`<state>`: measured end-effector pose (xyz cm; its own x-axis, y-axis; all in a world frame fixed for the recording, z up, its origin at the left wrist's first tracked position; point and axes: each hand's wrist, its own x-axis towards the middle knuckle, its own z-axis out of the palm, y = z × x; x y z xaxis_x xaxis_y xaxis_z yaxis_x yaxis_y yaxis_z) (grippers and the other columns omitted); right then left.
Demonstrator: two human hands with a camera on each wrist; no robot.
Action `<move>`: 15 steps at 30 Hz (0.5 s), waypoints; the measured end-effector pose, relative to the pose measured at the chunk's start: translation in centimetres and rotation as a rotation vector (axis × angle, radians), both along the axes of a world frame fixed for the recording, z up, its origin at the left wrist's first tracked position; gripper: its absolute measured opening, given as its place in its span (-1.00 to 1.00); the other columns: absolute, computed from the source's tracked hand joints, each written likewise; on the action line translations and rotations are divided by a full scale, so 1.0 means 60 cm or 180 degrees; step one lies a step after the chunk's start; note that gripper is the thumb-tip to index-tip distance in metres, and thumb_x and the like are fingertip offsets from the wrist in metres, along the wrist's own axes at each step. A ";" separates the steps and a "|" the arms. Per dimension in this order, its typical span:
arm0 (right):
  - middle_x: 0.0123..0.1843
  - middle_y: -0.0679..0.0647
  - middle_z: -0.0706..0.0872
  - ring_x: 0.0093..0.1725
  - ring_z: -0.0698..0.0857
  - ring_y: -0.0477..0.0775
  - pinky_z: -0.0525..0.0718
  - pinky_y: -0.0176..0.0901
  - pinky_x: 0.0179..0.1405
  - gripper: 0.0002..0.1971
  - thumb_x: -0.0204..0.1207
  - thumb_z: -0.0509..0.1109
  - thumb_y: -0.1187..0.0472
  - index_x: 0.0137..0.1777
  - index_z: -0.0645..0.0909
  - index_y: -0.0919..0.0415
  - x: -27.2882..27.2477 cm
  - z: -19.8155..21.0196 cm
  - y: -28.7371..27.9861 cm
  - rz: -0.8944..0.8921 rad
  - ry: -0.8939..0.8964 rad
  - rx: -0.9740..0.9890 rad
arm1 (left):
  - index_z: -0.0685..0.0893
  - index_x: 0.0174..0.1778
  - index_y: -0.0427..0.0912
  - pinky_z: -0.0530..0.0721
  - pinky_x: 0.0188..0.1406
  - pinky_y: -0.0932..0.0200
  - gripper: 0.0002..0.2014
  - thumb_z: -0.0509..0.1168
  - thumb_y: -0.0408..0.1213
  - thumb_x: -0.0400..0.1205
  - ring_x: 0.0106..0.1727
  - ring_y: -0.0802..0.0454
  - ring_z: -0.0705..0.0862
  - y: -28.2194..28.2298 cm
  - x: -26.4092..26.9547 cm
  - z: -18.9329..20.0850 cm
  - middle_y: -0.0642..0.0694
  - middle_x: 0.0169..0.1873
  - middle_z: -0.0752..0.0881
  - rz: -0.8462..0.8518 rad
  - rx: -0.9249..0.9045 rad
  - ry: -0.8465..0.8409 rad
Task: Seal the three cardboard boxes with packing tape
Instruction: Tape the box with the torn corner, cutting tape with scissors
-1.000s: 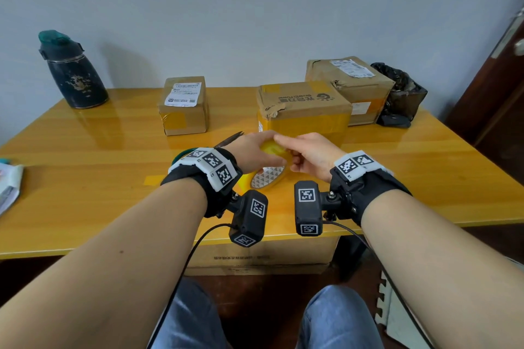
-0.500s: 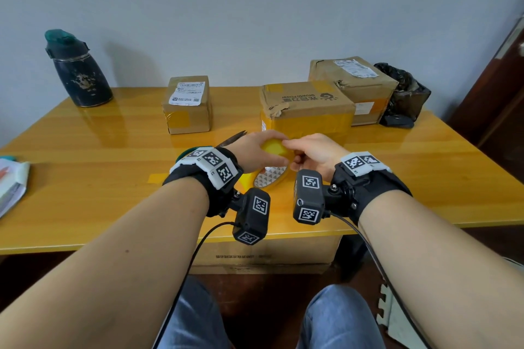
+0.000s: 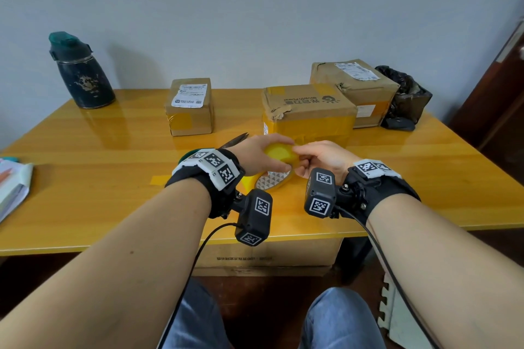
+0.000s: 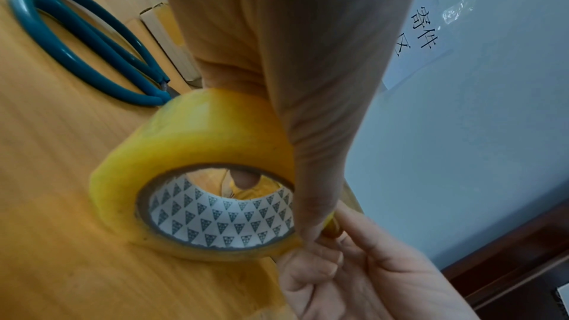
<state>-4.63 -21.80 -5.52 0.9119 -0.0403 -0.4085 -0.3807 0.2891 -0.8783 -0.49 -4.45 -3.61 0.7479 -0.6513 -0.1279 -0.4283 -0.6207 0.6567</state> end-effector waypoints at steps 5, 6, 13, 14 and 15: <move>-0.37 0.03 0.40 -0.43 0.40 -0.06 0.47 -0.30 -0.55 -0.88 0.56 0.40 0.29 -0.17 0.52 0.22 0.000 -0.002 0.006 -0.0049 0.0090 -0.0252 | 0.40 0.52 0.24 0.55 0.01 0.30 -0.41 0.42 -0.06 0.58 0.22 0.11 0.55 0.004 -0.001 0.001 0.02 0.48 0.46 0.0040 -0.0025 0.0058; -0.34 0.03 0.45 -0.40 0.43 -0.06 0.47 -0.29 -0.53 -0.92 0.54 0.43 0.28 -0.12 0.56 0.22 0.001 0.000 0.009 -0.0088 0.0045 -0.0401 | 0.38 0.54 0.24 0.52 0.05 0.28 -0.40 0.42 -0.05 0.58 0.25 0.11 0.53 0.007 -0.001 0.001 0.01 0.50 0.45 0.0066 -0.0038 0.0067; -0.17 0.15 0.68 -0.22 0.63 0.03 0.65 -0.21 -0.40 -0.62 0.43 0.52 0.41 0.25 0.62 0.45 0.002 0.028 0.029 -0.0357 -0.0045 -0.0506 | 0.33 0.47 0.11 0.66 -0.05 0.16 -0.37 0.45 0.00 0.53 -0.07 0.09 0.69 0.024 0.000 0.002 -0.04 0.15 0.66 0.0395 0.0033 0.0338; -0.17 0.17 0.69 -0.22 0.66 0.05 0.68 -0.18 -0.37 -0.65 0.43 0.51 0.45 0.22 0.62 0.48 0.003 0.033 0.031 -0.0382 -0.0047 -0.0480 | 0.39 0.37 0.06 0.67 -0.10 0.13 -0.45 0.46 -0.01 0.52 -0.15 0.10 0.67 0.024 0.001 0.002 -0.06 0.04 0.69 0.0446 0.0015 0.0339; -0.18 0.19 0.69 -0.24 0.67 0.06 0.69 -0.19 -0.40 -0.71 0.44 0.49 0.47 0.15 0.62 0.49 0.003 0.037 0.032 -0.0384 -0.0046 -0.0502 | 0.42 0.29 0.03 0.66 -0.11 0.12 -0.50 0.47 -0.02 0.52 -0.16 0.08 0.66 0.024 0.003 0.001 -0.08 0.00 0.70 0.0474 0.0006 0.0315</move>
